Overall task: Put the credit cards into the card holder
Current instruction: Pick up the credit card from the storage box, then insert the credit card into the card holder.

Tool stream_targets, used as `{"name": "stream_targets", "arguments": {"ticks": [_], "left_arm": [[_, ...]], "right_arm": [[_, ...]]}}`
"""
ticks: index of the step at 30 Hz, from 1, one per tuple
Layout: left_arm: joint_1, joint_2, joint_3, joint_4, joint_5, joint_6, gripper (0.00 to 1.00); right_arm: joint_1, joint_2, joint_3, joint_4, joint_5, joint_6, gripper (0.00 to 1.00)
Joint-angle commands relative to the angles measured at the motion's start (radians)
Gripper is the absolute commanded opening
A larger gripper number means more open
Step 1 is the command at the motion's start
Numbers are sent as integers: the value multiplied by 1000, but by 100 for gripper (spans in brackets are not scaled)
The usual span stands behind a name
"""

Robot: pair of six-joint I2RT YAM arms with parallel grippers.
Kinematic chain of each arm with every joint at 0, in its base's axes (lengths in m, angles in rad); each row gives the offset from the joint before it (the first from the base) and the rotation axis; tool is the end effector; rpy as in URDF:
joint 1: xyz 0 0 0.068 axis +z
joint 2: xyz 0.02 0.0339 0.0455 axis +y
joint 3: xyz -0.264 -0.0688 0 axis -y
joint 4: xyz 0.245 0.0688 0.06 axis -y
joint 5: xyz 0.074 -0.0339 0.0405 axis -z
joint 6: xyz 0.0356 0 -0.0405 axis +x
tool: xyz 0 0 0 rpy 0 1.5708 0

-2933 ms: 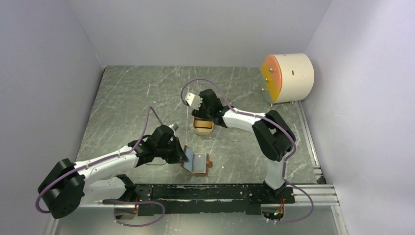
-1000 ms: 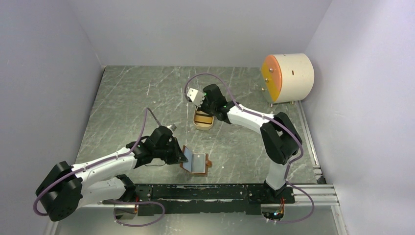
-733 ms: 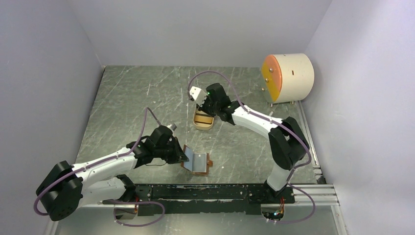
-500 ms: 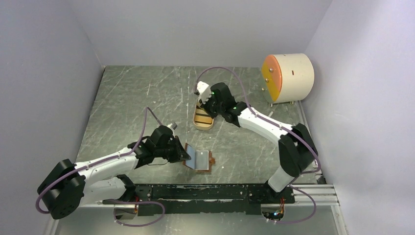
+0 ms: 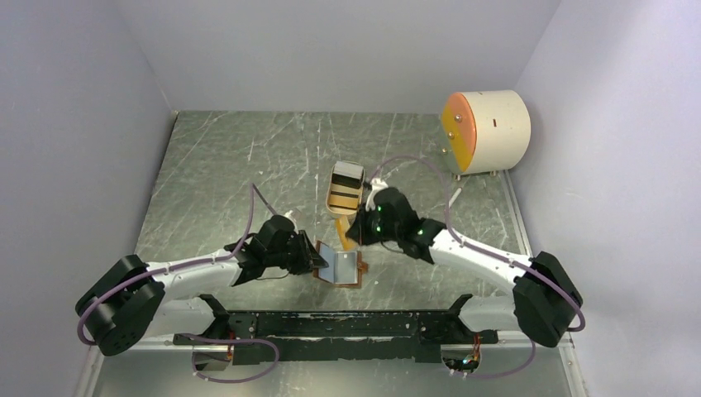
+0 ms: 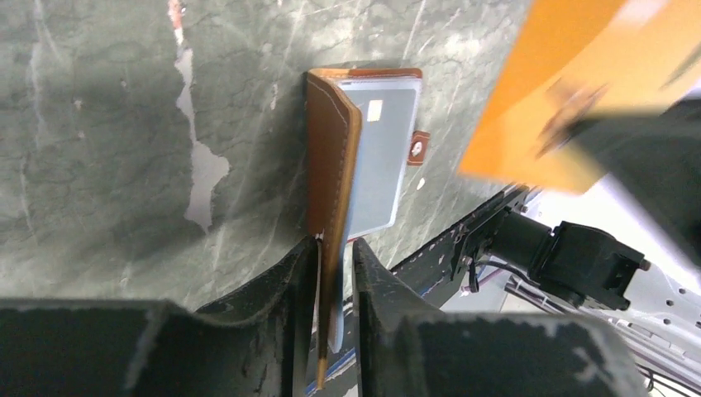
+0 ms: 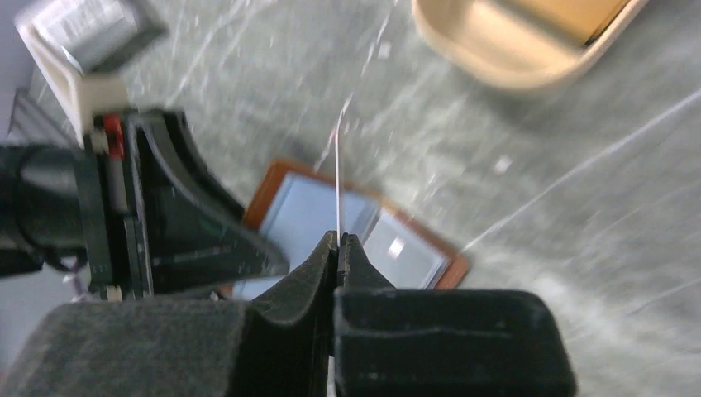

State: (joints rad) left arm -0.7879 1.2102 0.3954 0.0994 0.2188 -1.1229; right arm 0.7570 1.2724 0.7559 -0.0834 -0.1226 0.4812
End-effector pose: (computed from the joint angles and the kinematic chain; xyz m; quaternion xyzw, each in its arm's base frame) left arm 0.1502 -0.1619 0.1521 -0.1061 0.8994 -0.3940 0.1569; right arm 0.1971 0.1922 0.2353 -0.1497 0.8705 0.3144 0.3478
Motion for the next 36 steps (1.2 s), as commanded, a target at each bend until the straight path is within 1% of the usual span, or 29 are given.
{"name": "stream_targets", "arguments": {"ticks": [1, 3, 5, 8, 10, 13, 14, 18, 22, 25, 31, 36], "left_arm": [[7, -22, -38, 25, -1, -17, 29], [7, -45, -62, 23, 0, -20, 32], [10, -65, -74, 2, -2, -19, 34], [11, -98, -83, -40, -27, -14, 35], [13, -123, -89, -70, -45, -11, 36], [20, -154, -110, -75, -47, -8, 44], [21, -163, -122, -66, -46, -11, 44], [30, -182, -158, -26, -31, -20, 35], [38, -184, -159, -21, -24, -10, 18], [41, -190, -168, 2, -5, -6, 9], [42, -178, -198, 80, 59, -44, 9], [42, -128, -220, 127, 87, -71, 9]], "right_arm": [[86, -62, -141, 131, 21, 277, 0], [116, -74, -195, 188, 31, 338, 0], [139, -72, -239, 231, 43, 388, 0], [148, -75, -307, 285, 59, 456, 0], [148, -82, -358, 356, 63, 502, 0], [147, -77, -402, 416, 67, 532, 0], [148, -73, -409, 428, 70, 541, 0], [147, -48, -428, 464, 64, 565, 0], [145, -22, -461, 539, 46, 614, 0], [146, 6, -469, 564, 39, 646, 0], [148, 58, -469, 551, 52, 669, 0], [148, 68, -503, 602, 79, 678, 0]]}}
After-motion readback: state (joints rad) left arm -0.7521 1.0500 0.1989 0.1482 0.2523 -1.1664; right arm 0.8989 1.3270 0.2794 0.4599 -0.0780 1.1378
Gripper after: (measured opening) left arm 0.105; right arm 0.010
